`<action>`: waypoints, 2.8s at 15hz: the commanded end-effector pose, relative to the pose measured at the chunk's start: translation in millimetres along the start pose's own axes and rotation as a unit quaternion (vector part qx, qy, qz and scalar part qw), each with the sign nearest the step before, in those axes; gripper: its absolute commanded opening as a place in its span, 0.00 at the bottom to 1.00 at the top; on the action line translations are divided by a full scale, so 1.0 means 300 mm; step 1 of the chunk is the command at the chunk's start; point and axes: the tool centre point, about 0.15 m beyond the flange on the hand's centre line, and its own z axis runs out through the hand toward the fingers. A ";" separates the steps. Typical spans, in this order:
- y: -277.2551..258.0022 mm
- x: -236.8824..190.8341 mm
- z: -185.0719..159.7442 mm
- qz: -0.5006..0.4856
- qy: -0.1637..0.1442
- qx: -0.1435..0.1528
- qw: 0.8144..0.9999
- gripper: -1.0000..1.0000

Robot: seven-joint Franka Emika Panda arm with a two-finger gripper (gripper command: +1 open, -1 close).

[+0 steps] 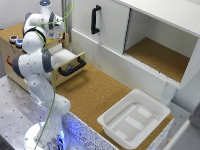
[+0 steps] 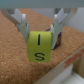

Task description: Place the yellow object on top of the drawer

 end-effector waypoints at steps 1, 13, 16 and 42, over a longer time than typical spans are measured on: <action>-0.085 0.131 0.021 -0.156 -0.123 0.062 0.978 0.00; -0.249 0.005 0.159 -0.333 -0.155 0.038 0.929 0.00; -0.234 0.011 0.145 -0.323 -0.158 0.036 0.933 1.00; -0.062 -0.576 0.086 -0.042 -0.134 -0.026 0.990 1.00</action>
